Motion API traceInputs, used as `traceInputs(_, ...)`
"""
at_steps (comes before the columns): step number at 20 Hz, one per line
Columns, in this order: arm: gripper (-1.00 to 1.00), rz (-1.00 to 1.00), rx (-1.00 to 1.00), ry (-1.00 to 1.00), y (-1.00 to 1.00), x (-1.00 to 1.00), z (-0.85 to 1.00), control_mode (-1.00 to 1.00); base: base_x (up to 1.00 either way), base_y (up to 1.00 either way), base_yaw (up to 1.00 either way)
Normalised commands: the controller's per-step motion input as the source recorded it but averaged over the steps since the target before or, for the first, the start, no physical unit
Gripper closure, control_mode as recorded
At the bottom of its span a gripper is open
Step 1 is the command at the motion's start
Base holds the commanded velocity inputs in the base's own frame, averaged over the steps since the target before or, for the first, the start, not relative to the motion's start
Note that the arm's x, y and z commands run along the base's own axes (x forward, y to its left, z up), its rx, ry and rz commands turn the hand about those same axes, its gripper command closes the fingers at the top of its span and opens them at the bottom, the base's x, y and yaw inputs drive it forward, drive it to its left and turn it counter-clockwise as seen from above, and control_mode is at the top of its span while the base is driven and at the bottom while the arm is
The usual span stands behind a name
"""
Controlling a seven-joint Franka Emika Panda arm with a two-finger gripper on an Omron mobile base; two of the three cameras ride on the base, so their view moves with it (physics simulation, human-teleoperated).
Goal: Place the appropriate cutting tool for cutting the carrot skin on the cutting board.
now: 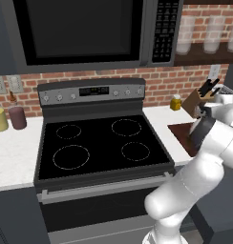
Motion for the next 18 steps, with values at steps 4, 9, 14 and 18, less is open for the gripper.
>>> traceInputs(4,1.0,-0.2,0.01,0.0,-0.01,0.56,-0.01,-1.0,0.0,0.0,0.0)
traceInputs(9,1.0,-0.17,0.01,0.01,-0.04,0.71,-0.03,-1.0,0.0,0.0,0.0)
traceInputs(14,1.0,-0.11,0.0,0.0,0.0,0.44,-0.26,-1.0,0.0,0.0,0.0)
traceInputs(18,1.0,-0.09,0.0,0.0,0.0,0.14,-0.38,-1.0,0.0,0.0,0.0)
